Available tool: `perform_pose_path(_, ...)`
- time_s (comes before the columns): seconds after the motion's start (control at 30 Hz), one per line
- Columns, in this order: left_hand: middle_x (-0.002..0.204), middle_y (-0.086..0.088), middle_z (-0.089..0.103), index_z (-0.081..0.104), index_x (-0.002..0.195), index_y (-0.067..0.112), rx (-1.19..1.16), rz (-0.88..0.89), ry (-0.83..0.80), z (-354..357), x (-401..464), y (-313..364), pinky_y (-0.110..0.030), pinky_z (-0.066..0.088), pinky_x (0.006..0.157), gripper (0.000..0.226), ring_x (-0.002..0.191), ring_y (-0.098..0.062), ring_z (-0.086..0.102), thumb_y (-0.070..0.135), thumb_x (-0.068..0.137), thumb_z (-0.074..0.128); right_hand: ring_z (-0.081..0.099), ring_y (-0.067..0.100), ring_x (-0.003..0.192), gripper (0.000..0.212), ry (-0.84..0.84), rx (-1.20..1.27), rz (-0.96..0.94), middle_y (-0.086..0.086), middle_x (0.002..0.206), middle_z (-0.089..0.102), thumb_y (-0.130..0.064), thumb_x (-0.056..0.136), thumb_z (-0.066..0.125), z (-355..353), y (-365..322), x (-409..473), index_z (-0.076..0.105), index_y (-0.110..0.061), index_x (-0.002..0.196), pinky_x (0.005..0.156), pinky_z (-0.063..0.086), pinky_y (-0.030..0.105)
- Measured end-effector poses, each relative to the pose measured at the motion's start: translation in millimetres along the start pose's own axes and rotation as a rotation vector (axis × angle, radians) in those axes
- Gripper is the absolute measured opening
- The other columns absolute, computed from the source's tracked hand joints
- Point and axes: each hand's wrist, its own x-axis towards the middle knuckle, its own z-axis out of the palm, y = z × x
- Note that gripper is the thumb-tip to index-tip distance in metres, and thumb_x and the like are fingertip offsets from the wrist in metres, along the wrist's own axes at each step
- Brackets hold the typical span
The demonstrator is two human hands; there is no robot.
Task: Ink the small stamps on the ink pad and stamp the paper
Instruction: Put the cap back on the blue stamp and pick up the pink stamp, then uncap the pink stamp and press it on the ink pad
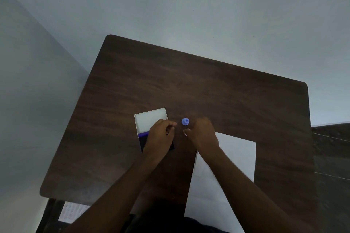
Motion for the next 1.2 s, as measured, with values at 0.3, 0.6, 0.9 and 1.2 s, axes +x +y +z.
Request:
perform_pose_path(0.3,0.116,-0.002,0.067,0.068,0.111,0.017,0.016,-0.013,-0.035,0.2,-6.1,-3.7,-0.015,0.032,0.09,0.021,0.107,-0.014,0.06,0.019,0.095,0.054,0.063,0.023,0.095,0.022,-0.027,0.025,0.127,0.011,0.104,0.066,-0.022,0.092,0.056,15.3,-3.3,-4.3,0.064,-0.007,0.106,0.086,0.049,0.034)
perform_pose_path(0.6,0.123,0.001,0.065,0.064,0.121,0.016,-0.09,0.021,-0.012,-12.5,-20.7,10.8,-0.024,0.045,0.099,0.03,0.111,-0.011,0.058,0.026,0.094,0.057,0.057,0.009,0.059,0.02,0.055,0.349,0.025,-0.002,0.065,0.063,-0.031,0.08,0.071,-19.8,0.4,-31.6,0.071,-0.012,0.076,0.056,0.042,0.015)
perform_pose_path(0.9,0.108,0.016,0.067,0.065,0.116,0.025,-0.309,0.012,-0.096,-31.1,-43.7,26.7,-0.003,0.043,0.082,0.033,0.098,-0.001,0.062,0.031,0.084,0.069,0.066,0.016,0.055,0.015,-0.087,0.883,-0.057,0.001,0.069,0.074,-0.033,0.076,0.076,-46.2,-5.4,-70.6,0.076,-0.02,0.083,0.05,0.052,0.02)
perform_pose_path(1.2,0.105,0.008,0.07,0.071,0.111,0.018,-0.288,0.13,-0.002,-47.9,-60.4,29.7,-0.013,0.051,0.086,0.045,0.094,-0.008,0.064,0.039,0.072,0.076,0.068,0.028,0.072,0.01,-0.246,1.175,0.122,0.015,0.083,0.074,-0.012,0.086,0.065,-39.4,-13.5,-87.8,0.073,-0.007,0.09,0.062,0.055,0.029)
